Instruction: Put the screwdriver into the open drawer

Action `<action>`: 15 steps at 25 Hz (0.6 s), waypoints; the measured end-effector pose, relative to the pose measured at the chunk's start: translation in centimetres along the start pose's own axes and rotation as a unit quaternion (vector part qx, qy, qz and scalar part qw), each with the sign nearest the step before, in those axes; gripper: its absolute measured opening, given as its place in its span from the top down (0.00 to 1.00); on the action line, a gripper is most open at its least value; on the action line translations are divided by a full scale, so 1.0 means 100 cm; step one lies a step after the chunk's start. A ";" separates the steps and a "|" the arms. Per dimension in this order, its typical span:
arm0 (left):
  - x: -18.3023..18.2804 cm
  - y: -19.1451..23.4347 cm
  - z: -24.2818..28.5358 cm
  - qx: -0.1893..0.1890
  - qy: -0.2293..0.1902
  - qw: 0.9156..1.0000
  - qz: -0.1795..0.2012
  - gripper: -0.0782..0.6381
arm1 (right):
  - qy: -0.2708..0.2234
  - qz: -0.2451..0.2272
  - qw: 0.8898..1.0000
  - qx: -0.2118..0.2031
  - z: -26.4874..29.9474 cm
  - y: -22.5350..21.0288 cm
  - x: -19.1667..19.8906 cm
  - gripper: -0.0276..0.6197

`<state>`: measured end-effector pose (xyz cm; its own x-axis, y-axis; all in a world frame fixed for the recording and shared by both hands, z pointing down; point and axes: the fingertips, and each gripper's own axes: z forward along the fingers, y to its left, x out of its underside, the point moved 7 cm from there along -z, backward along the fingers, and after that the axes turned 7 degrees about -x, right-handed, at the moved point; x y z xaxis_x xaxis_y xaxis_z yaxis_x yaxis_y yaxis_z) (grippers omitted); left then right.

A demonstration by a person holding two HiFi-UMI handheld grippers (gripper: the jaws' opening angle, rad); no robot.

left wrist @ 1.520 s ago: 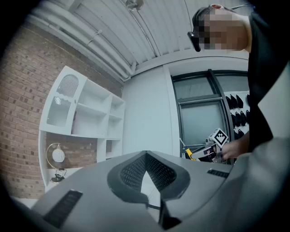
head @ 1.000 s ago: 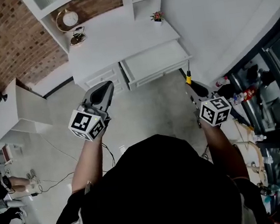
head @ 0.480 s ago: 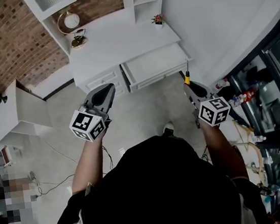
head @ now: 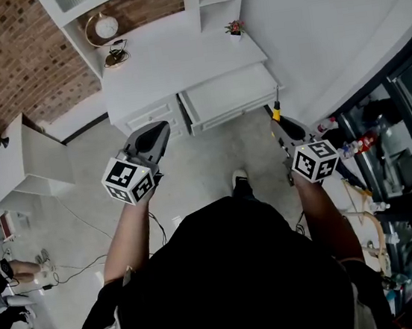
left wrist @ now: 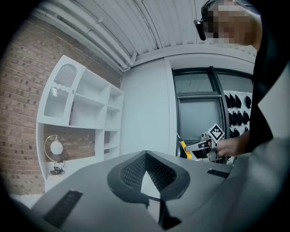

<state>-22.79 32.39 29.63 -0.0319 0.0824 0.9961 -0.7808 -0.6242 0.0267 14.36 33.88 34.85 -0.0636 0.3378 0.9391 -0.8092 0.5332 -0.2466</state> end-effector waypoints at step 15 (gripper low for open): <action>0.015 0.021 0.042 0.011 0.028 1.000 -0.005 0.87 | 0.012 0.019 1.000 -0.003 0.037 -0.037 0.002 0.83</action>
<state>-21.89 27.91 31.49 -0.0590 0.1318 0.9895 -0.7676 -0.6397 0.0395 15.24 29.10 36.82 -0.0803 0.3758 0.9232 -0.8033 0.5239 -0.2831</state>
